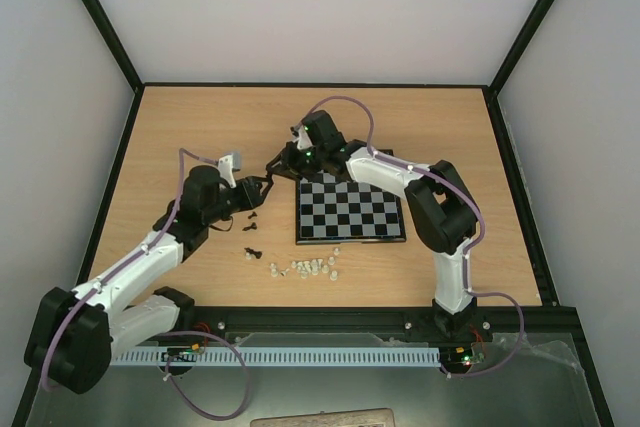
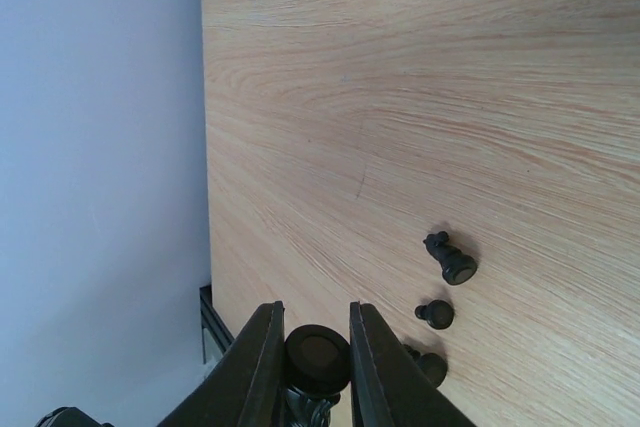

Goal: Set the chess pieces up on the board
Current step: Place the chess piece on the chessboard.

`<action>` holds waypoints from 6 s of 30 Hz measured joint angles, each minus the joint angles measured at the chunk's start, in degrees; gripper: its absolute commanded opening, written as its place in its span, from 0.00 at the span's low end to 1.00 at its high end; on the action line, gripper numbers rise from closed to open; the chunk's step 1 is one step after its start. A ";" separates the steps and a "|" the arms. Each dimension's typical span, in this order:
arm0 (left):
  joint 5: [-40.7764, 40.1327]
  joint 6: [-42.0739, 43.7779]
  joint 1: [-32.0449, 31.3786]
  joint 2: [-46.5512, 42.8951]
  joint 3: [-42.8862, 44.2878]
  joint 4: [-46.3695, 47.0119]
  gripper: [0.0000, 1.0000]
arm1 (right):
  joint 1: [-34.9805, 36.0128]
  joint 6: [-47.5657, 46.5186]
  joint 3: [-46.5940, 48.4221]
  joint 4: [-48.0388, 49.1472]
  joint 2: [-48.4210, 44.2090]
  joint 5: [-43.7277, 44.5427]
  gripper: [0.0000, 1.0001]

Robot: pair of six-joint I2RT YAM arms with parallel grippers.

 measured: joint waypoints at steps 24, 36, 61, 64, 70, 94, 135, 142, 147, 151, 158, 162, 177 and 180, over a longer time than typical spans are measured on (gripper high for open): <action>-9.44 -0.55 -2.34 4.83 0.04 1.95 0.32 | 0.00 6.19 -1.68 4.52 0.00 -3.37 0.11; -10.16 -1.97 -2.34 9.16 1.33 4.59 0.22 | 0.00 6.36 -2.03 5.01 0.00 -3.72 0.11; -8.35 3.02 -1.49 19.85 22.60 -18.80 0.02 | -1.66 3.21 -4.17 6.12 -2.14 -0.96 0.59; -5.18 4.02 -0.96 22.25 25.88 -22.16 0.02 | -2.75 1.88 -7.39 5.42 -5.07 -0.15 0.63; 1.20 5.46 0.70 28.17 34.14 -26.71 0.02 | -5.81 -3.67 -15.69 -1.03 -16.20 5.14 0.68; 13.84 3.08 -0.17 68.50 78.27 -52.43 0.02 | -7.04 -19.43 -24.17 -15.78 -42.66 26.12 0.77; 11.96 8.22 -7.76 50.80 55.39 -62.36 0.02 | -9.07 -21.46 -24.20 -15.82 -38.80 23.89 0.77; 11.17 8.41 -9.14 52.54 55.01 -63.23 0.02 | -9.07 -21.99 -24.20 -15.82 -38.40 23.39 0.77; 10.80 8.66 -10.34 55.89 55.47 -63.82 0.03 | -9.07 -22.21 -24.20 -15.82 -37.94 22.69 0.77; 10.54 8.85 -10.69 57.83 56.41 -64.78 0.07 | -9.07 -22.25 -24.20 -15.82 -37.81 22.29 0.77; 10.08 9.22 -10.69 58.90 58.47 -65.44 0.18 | -9.07 -22.38 -24.20 -15.80 -37.55 21.90 0.77; 9.70 9.40 -10.69 59.12 59.49 -65.94 0.21 | -9.07 -22.43 -24.20 -15.82 -37.35 21.64 0.77; 4.66 7.67 -10.16 54.73 60.87 -63.80 0.32 | -9.07 -22.51 -24.20 -15.85 -37.20 21.33 0.77; 2.12 5.97 -9.35 47.23 56.65 -59.89 0.34 | -9.07 -22.51 -24.20 -15.91 -37.20 21.31 0.74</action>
